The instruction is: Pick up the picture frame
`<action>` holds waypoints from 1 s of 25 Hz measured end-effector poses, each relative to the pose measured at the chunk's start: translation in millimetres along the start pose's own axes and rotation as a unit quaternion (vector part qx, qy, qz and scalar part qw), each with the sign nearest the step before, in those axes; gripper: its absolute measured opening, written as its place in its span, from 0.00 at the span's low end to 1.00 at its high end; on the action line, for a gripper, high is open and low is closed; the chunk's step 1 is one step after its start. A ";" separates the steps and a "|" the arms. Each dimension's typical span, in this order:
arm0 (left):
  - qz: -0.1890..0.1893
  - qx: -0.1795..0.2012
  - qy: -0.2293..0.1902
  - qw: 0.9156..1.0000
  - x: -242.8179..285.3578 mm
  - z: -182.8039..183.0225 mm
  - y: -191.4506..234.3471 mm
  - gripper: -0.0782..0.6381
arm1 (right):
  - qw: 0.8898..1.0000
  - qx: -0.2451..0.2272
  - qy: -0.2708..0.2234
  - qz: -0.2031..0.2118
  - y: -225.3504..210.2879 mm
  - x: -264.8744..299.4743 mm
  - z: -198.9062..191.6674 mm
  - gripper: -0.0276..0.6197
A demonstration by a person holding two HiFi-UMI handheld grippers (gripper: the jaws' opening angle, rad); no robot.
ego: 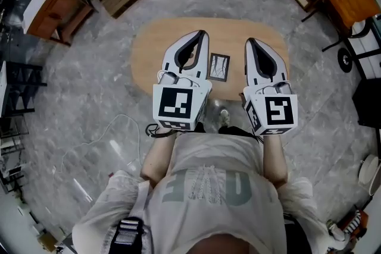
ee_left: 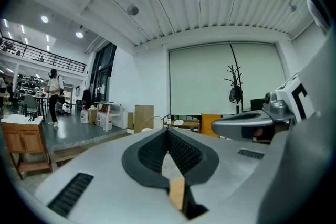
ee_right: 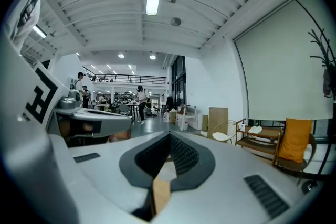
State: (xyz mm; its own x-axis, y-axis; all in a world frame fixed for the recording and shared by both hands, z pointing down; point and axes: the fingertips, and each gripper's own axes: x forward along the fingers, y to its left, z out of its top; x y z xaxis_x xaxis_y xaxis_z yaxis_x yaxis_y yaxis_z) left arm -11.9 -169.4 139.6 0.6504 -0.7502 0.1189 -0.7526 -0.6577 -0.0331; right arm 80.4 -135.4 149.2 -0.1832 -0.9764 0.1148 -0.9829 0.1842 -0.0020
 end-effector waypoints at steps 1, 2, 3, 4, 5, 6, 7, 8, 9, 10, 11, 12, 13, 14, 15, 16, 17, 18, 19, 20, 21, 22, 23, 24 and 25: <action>-0.007 0.001 0.004 1.000 3.3 -5.3 -1.5 0.12 | 1.000 -0.001 0.000 -0.002 -1.8 4.1 -1.2 0.05; -0.012 0.002 0.006 1.000 7.0 -10.7 -1.9 0.12 | 1.000 -0.001 0.000 -0.003 -3.9 8.7 -3.5 0.05; -0.014 0.002 0.006 1.000 10.7 -16.6 -1.4 0.12 | 1.000 -0.003 0.000 -0.004 -5.8 13.0 -7.6 0.05; -0.015 0.001 0.004 1.000 13.7 -23.4 -0.4 0.12 | 1.000 -0.004 0.002 -0.005 -7.0 16.4 -13.7 0.05; -0.013 -0.001 0.004 1.000 16.1 -31.4 0.8 0.12 | 1.000 -0.006 0.007 -0.005 -8.0 18.8 -21.0 0.05; -0.010 -0.004 0.003 1.000 19.0 -39.7 2.6 0.12 | 1.000 -0.008 0.011 -0.007 -9.8 21.5 -28.6 0.05; -0.005 -0.009 0.002 1.000 23.0 -47.7 5.9 0.12 | 1.000 -0.009 0.012 -0.011 -12.8 25.5 -35.8 0.05; -0.001 -0.012 0.002 1.000 28.0 -56.1 10.5 0.12 | 1.000 -0.009 0.009 -0.016 -16.1 30.9 -43.2 0.05; 0.002 -0.012 0.004 1.000 33.0 -66.2 16.1 0.12 | 1.000 -0.007 0.007 -0.022 -18.9 37.3 -51.8 0.05; 0.003 -0.011 0.010 1.000 37.2 -78.3 21.8 0.12 | 1.000 -0.004 0.007 -0.025 -20.2 43.7 -62.7 0.05; 0.004 -0.011 0.019 1.000 40.4 -93.1 26.8 0.12 | 1.000 -0.001 0.013 -0.026 -20.3 49.5 -76.4 0.05; 0.004 -0.015 0.033 0.999 43.2 -111.1 30.6 0.12 | 0.999 0.000 0.025 -0.024 -19.7 54.5 -92.6 0.05; 0.004 -0.026 0.050 0.998 46.2 -131.5 33.5 0.12 | 0.999 -0.001 0.039 -0.021 -18.8 58.4 -111.0 0.05; 0.005 -0.042 0.064 0.997 49.3 -153.1 35.7 0.12 | 0.998 0.000 0.052 -0.019 -17.5 60.9 -130.9 0.05; 0.006 -0.053 0.076 0.996 52.0 -174.6 37.7 0.12 | 0.998 0.005 0.064 -0.017 -15.6 62.2 -152.3 0.05; 0.007 -0.059 0.085 0.995 53.7 -196.0 38.9 0.12 | 0.997 0.013 0.075 -0.017 -13.4 62.2 -174.8 0.05; 0.009 -0.060 0.094 0.994 54.1 -217.2 38.6 0.12 | 0.996 0.022 0.087 -0.016 -11.1 60.9 -197.9 0.05; 0.010 -0.060 0.106 0.993 53.0 -238.2 36.7 0.12 | 0.994 0.032 0.099 -0.017 -8.6 58.0 -220.5 0.05; 0.009 -0.059 0.120 0.991 51.0 -258.3 33.2 0.12 | 0.993 0.042 0.113 -0.019 -6.2 53.8 -241.7 0.05; 0.006 -0.058 0.134 0.989 49.0 -277.2 29.0 0.12 | 0.991 0.050 0.126 -0.021 -4.2 49.3 -260.8 0.05; 0.005 -0.056 0.147 0.987 47.8 -293.6 25.1 0.12 | 0.989 0.058 0.137 -0.021 -3.1 45.5 -276.9 0.05; 0.005 -0.054 0.156 0.986 47.9 -306.7 21.8 0.12 | 0.987 0.064 0.144 -0.020 -3.3 42.6 -289.6 0.05; 0.006 -0.054 0.159 0.986 48.5 -316.2 18.7 0.12 | 0.986 0.070 0.147 -0.019 -4.5 40.0 -299.6 0.05; 0.005 -0.054 0.161 0.985 48.9 -323.3 15.2 0.12 | 0.986 0.074 0.150 -0.019 -6.6 37.0 -307.6 0.05; 0.002 -0.053 0.163 0.985 48.8 -328.7 11.0 0.12 | 0.985 0.078 0.154 -0.021 -9.3 33.6 -314.5 0.05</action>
State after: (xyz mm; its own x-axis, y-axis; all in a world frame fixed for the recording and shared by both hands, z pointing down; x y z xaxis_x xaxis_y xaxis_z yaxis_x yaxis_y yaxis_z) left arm -22.4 -190.9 471.2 0.5929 -0.6796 0.4319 -0.7728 -0.6310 0.0679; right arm 89.5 -134.3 465.4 -0.1509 -0.8981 0.4132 -0.9849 0.1005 -0.1413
